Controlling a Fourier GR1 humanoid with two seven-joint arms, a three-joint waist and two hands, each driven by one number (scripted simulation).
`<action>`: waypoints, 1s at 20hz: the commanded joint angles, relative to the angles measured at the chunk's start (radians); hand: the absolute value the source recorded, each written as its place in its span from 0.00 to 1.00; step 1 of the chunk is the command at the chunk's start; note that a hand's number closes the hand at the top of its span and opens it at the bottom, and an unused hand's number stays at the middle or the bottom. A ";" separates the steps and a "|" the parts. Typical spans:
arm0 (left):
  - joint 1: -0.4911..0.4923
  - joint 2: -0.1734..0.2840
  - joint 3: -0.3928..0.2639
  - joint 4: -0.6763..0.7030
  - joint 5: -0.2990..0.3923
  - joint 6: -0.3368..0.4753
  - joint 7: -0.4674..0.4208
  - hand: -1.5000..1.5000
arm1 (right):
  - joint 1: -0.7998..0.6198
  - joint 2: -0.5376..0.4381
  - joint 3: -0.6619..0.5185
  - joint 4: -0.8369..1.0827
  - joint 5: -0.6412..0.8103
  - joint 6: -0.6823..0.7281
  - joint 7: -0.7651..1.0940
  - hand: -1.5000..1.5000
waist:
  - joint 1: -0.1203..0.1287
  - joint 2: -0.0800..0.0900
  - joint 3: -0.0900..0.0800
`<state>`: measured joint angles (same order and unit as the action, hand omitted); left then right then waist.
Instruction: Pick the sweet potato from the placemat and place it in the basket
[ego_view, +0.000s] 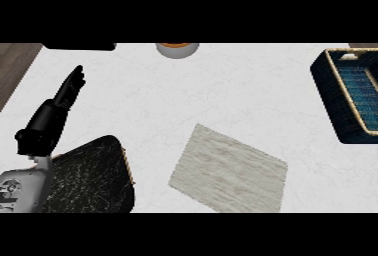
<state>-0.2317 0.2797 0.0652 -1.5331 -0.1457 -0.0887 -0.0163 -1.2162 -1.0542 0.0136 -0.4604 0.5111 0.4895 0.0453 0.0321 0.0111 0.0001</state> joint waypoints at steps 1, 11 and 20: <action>-0.011 0.002 0.009 -0.028 0.027 -0.021 0.025 0.50 | -0.022 -0.054 0.056 0.028 0.091 0.018 -0.080 1.00 | 0.007 0.001 0.000; 0.056 -0.012 0.009 -0.030 -0.005 -0.007 -0.027 0.50 | -0.054 0.055 -0.029 0.125 0.042 0.088 -0.096 0.00 | -0.008 -0.005 0.000; 0.006 -0.020 -0.002 -0.044 -0.003 -0.008 0.029 0.50 | -0.157 0.003 -0.299 0.250 -0.156 -0.168 0.043 0.00 | 0.009 0.003 0.002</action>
<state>-0.2308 0.2705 0.0746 -1.5643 -0.1405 -0.1044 0.0090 -1.3391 -1.0319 -0.1841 -0.2547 0.4278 0.4384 0.0259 0.0320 0.0107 0.0010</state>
